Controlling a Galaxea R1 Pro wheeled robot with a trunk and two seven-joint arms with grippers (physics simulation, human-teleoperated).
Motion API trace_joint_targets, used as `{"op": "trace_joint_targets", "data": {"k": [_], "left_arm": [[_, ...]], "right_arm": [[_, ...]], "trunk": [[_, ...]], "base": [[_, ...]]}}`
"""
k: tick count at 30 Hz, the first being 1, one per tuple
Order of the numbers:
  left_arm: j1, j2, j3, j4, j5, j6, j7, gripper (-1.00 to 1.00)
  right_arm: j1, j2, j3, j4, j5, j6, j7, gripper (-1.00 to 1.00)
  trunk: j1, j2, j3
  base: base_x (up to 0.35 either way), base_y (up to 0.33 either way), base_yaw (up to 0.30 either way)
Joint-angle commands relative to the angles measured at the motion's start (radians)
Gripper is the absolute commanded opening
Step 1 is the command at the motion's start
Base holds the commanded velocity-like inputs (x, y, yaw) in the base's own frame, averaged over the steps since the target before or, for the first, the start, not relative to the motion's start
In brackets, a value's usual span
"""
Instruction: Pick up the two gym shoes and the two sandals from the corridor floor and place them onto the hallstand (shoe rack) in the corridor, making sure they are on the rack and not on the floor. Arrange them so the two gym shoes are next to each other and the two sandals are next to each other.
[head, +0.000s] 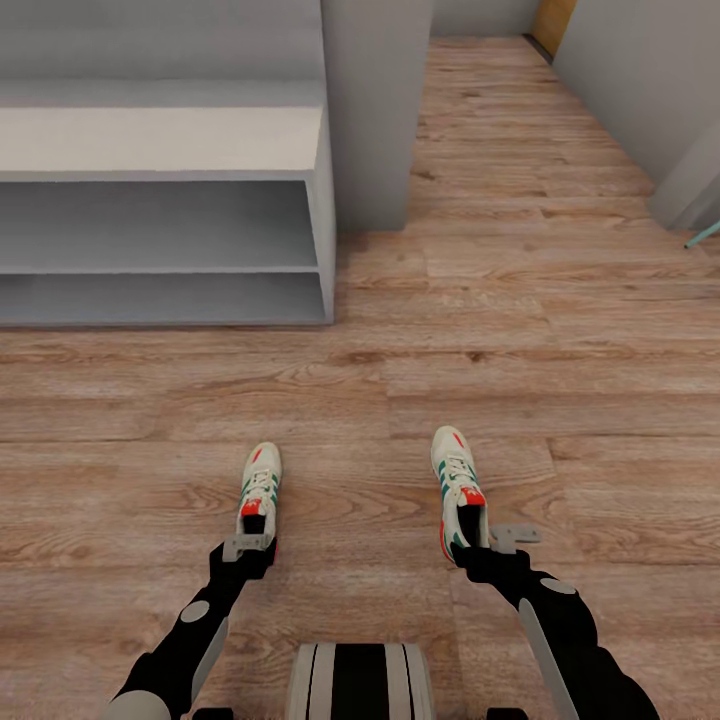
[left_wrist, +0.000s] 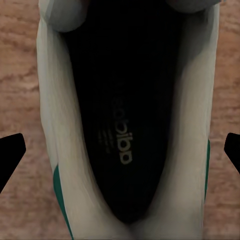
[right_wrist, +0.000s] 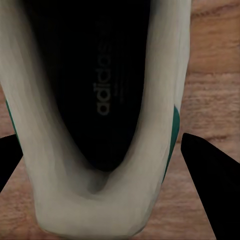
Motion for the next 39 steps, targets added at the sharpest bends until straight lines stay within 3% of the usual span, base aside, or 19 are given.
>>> {"op": "trace_joint_targets", "data": {"k": [1, 11, 21, 26, 36, 37, 39], "left_arm": [[0.0, -0.001, 0.009, 0.0, -0.01, -0.003, -0.007, 1.0], [-0.001, -0.001, 0.008, 0.0, -0.01, -0.004, -0.007, 1.0], [0.0, -0.001, 0.008, 0.0, -0.01, -0.004, -0.007, 1.0], [-0.001, -0.001, 0.008, 0.0, -0.01, -0.004, -0.007, 1.0], [0.0, -0.001, 0.008, 0.0, -0.01, -0.004, -0.007, 1.0], [0.0, -0.001, 0.008, 0.0, -0.01, -0.004, -0.007, -1.0], [0.0, -0.001, 0.009, 0.0, -0.01, -0.004, -0.007, -1.0]], "right_arm": [[0.0, 0.0, 0.0, -0.001, -0.006, 0.005, -0.001, -1.0], [0.0, -0.001, 0.0, -0.001, -0.006, 0.005, -0.001, -1.0], [0.0, 0.0, 0.0, -0.001, -0.006, 0.005, -0.001, -1.0], [0.0, -0.001, 0.0, -0.001, -0.006, 0.005, -0.001, -1.0], [0.0, -0.001, 0.0, -0.001, -0.006, 0.004, -0.001, -1.0], [0.0, -0.001, 0.0, -0.001, -0.006, 0.004, -0.001, -1.0], [0.0, -0.001, 0.0, -0.001, -0.006, 0.005, -0.001, -1.0]], "trunk": [[0.0, 0.0, -0.001], [0.003, -0.002, -0.036], [0.003, -0.002, -0.041], [0.006, -0.003, -0.06], [0.006, -0.003, -0.069], [0.006, -0.003, -0.069], [0.006, -0.003, -0.069]], "base": [[0.0, 0.0, 0.0], [0.0, 0.0, 0.0], [0.0, 0.0, 0.0], [0.0, 0.0, 0.0], [0.0, 0.0, 0.0], [0.0, 0.0, 0.0], [0.0, 0.0, 0.0]]}}
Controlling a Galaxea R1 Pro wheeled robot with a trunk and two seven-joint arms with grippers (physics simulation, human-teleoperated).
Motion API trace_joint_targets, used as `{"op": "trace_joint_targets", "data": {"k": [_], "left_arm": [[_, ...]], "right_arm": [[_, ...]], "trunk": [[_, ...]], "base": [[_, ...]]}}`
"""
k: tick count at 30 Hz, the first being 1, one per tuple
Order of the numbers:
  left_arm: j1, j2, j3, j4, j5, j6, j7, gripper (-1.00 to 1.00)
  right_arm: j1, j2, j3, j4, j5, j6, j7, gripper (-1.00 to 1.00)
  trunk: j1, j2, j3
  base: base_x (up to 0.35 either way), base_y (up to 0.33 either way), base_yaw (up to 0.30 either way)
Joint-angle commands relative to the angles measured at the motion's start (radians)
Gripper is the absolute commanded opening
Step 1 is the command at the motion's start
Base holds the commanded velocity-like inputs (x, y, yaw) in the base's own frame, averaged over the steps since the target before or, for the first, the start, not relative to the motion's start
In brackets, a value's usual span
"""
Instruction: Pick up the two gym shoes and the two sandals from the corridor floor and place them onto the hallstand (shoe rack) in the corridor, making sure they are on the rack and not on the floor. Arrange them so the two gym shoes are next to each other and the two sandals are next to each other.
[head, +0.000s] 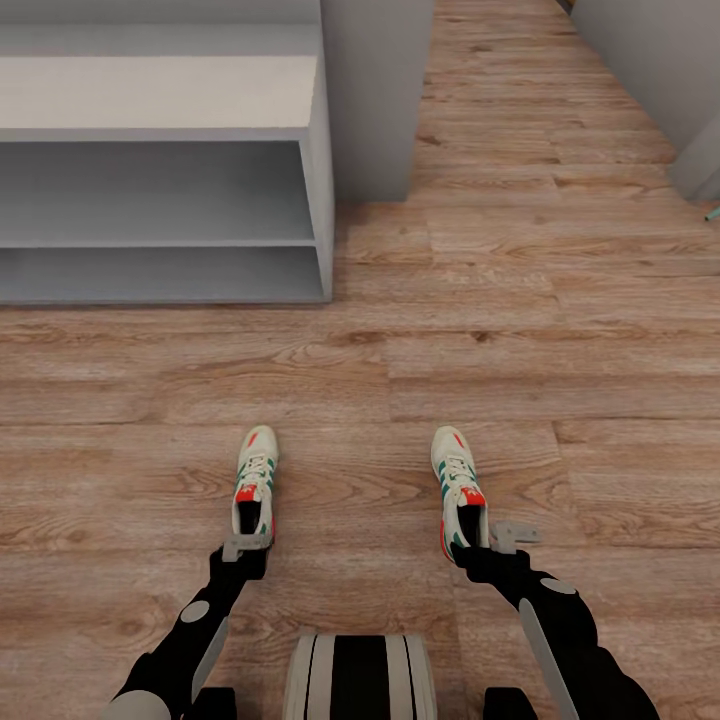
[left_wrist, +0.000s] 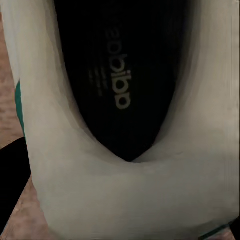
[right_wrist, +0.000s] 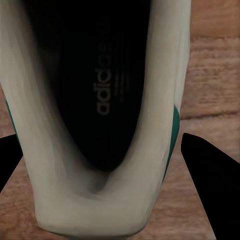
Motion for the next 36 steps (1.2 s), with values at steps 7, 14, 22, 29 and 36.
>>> {"op": "trace_joint_targets", "data": {"k": [7, 14, 22, 29, 36], "left_arm": [[-0.001, -0.001, 0.009, 0.0, -0.012, -0.003, -0.007, -1.0], [-0.001, -0.001, 0.009, 0.0, -0.012, -0.003, -0.007, -1.0], [-0.001, -0.001, 0.009, -0.001, -0.012, -0.004, -0.007, -1.0], [-0.001, -0.001, 0.009, -0.003, -0.012, -0.004, -0.007, -1.0], [-0.001, -0.001, 0.009, -0.003, -0.012, -0.003, -0.007, -1.0]], "right_arm": [[0.0, 0.0, 0.0, -0.001, -0.006, 0.005, -0.001, -1.0], [0.0, 0.0, 0.0, -0.001, -0.006, 0.004, -0.001, -1.0], [0.0, -0.001, 0.0, -0.001, -0.006, 0.004, -0.001, -1.0], [0.0, -0.002, 0.0, -0.001, -0.006, 0.005, 0.0, -1.0], [0.0, -0.002, 0.0, -0.002, -0.006, 0.004, -0.001, -1.0]], "trunk": [[0.0, 0.0, -0.001], [0.0, 0.0, -0.001], [0.0, 0.0, -0.001], [-0.001, 0.0, 0.007], [-0.004, 0.002, 0.034]], "base": [[0.0, 0.0, 0.0], [0.0, 0.0, 0.0], [0.0, 0.0, 0.0], [0.0, 0.0, 0.0], [0.0, 0.0, 0.0]]}}
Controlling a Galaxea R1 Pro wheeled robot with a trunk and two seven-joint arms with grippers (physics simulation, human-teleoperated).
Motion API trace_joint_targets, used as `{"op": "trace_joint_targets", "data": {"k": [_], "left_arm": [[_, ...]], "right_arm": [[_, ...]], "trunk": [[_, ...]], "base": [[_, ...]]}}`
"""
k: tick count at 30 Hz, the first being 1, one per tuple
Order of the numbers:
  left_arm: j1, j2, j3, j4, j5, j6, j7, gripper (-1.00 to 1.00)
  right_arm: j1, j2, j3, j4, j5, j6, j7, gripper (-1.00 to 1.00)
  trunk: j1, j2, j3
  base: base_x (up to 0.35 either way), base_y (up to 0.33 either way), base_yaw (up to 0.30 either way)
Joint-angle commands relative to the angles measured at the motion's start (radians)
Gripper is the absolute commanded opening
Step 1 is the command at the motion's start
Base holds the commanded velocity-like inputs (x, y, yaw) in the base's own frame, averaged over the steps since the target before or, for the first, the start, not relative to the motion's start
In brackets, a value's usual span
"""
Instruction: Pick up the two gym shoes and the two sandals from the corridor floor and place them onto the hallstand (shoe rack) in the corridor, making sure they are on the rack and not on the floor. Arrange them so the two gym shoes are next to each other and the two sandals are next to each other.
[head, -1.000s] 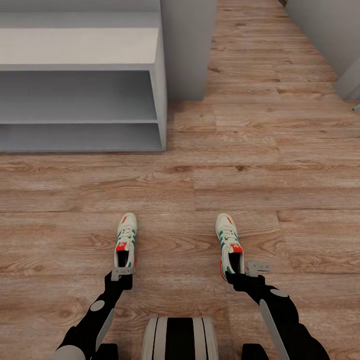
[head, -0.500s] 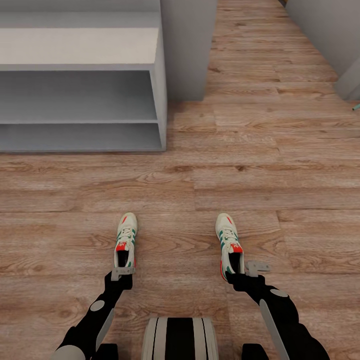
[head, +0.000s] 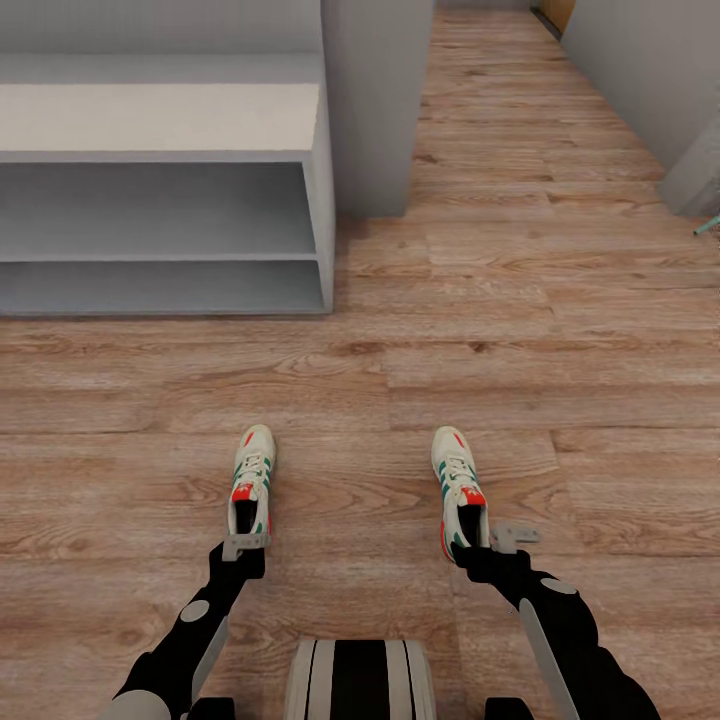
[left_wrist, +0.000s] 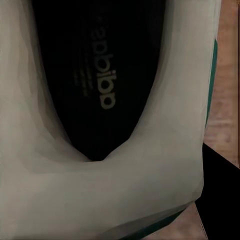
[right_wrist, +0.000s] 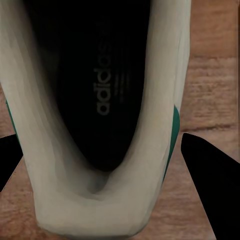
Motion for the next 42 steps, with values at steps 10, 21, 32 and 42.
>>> {"op": "trace_joint_targets", "data": {"k": [10, 21, 32, 42], "left_arm": [[-0.002, -0.001, 0.009, -0.005, -0.011, -0.001, -0.007, -1.0], [-0.002, -0.002, 0.009, -0.013, -0.009, 0.062, -0.009, -1.0], [-0.005, 0.032, 0.009, -0.22, -0.01, 0.337, -0.009, -1.0], [-0.015, 0.035, 0.001, -0.53, -0.006, 0.587, -0.022, -1.0]], "right_arm": [[0.002, 0.003, 0.003, 0.001, -0.011, 0.004, 0.0, -1.0], [0.007, 0.004, 0.007, 0.002, -0.003, 0.005, -0.004, -1.0], [0.007, 0.004, 0.001, -0.001, -0.003, -0.002, -0.005, -1.0], [0.008, 0.002, 0.001, 0.0, -0.004, -0.004, -0.002, -1.0]], "trunk": [[-0.005, 0.002, 0.038], [-0.01, 0.005, 0.081], [-0.014, 0.007, 0.123], [-0.019, 0.01, 0.164]], "base": [[0.0, 0.0, 0.0], [0.0, 0.0, 0.0], [0.0, 0.0, 0.0], [0.0, 0.0, 0.0]]}}
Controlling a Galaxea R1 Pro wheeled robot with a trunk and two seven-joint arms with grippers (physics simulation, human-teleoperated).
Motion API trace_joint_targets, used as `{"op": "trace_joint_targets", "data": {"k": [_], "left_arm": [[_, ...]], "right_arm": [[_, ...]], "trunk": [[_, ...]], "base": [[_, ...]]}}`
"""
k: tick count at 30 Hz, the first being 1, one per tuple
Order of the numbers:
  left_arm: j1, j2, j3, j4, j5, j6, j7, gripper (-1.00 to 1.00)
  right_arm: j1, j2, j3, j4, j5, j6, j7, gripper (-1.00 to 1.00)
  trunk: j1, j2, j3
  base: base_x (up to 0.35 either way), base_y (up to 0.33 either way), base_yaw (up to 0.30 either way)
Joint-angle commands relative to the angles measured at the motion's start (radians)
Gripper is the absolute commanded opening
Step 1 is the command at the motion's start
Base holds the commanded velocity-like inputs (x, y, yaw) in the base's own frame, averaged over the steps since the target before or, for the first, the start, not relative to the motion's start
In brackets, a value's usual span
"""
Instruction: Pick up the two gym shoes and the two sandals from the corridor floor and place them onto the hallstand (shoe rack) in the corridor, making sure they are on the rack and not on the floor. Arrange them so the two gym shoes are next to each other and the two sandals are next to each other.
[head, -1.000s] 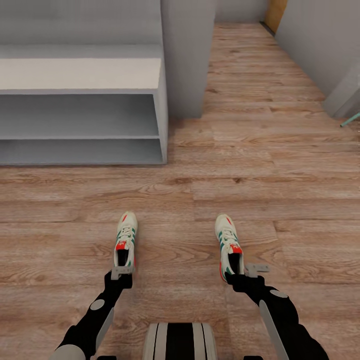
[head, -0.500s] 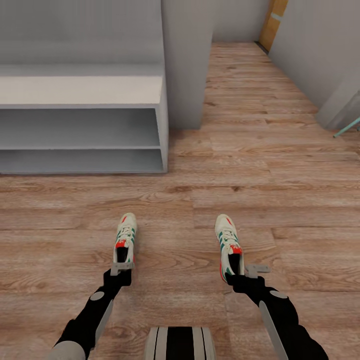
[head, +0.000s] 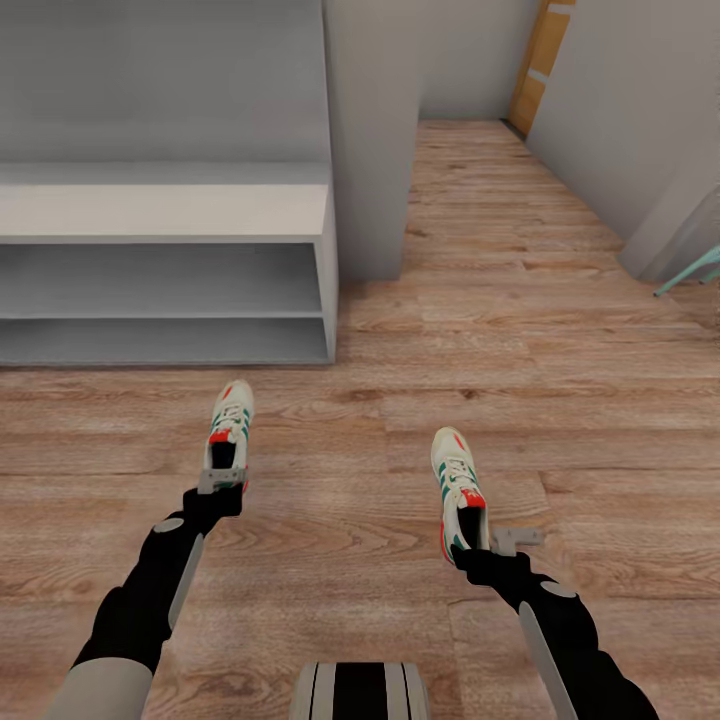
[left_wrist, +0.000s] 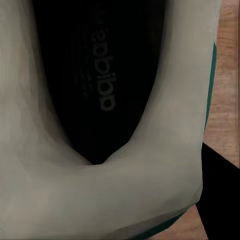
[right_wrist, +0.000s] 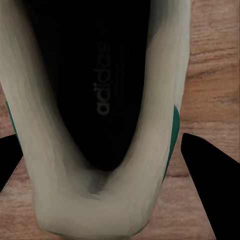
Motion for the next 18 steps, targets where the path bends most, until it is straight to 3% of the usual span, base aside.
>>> {"op": "trace_joint_targets", "data": {"k": [1, 15, 18], "left_arm": [[0.0, -0.001, 0.001, -0.004, -0.012, 0.005, -0.01, -1.0], [0.002, -0.005, -0.001, -0.006, -0.01, 0.007, -0.01, -1.0], [0.002, -0.005, -0.001, -0.006, -0.01, 0.007, -0.01, -1.0]], "right_arm": [[0.0, 0.0, 0.0, -0.001, -0.006, 0.005, -0.001, -1.0], [0.0, 0.002, 0.001, -0.001, -0.008, 0.005, -0.004, -1.0], [0.0, 0.002, 0.001, -0.001, -0.008, 0.005, -0.004, -1.0]], "trunk": [[-0.001, 0.0, 0.005], [-0.007, 0.003, 0.08], [-0.007, 0.003, 0.085]], "base": [[0.0, 0.0, 0.0], [0.0, 0.0, 0.0], [0.0, 0.0, 0.0]]}}
